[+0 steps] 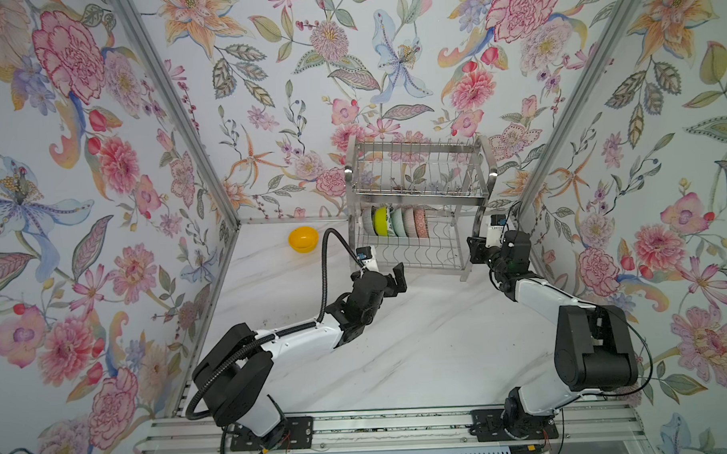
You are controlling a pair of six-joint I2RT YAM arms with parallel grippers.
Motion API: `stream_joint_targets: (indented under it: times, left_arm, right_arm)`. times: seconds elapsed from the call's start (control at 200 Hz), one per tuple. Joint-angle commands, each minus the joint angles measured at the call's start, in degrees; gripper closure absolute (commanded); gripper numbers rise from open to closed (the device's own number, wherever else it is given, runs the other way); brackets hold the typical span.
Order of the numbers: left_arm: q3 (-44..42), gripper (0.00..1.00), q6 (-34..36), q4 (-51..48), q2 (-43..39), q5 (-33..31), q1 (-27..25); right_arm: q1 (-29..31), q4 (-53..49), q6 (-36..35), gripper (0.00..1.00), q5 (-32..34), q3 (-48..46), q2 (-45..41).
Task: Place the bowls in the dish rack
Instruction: 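Move the left gripper to the yellow bowl and grasp its rim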
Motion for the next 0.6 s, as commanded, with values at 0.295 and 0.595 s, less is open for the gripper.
stream_joint_targets:
  times: [0.295,0.595]
  left_arm:
    - [-1.2,0.01,-0.2,-0.5,-2.5,-1.9,1.2]
    - [-2.5,0.01,1.3,-2.6,-5.3,-2.9,2.4]
  right_arm:
    - [3.6,-2.3,2.4,0.94,0.4,-6.4,-9.1]
    - [3.9,-4.4,4.0,0.63,1.5,-7.7,-12.5]
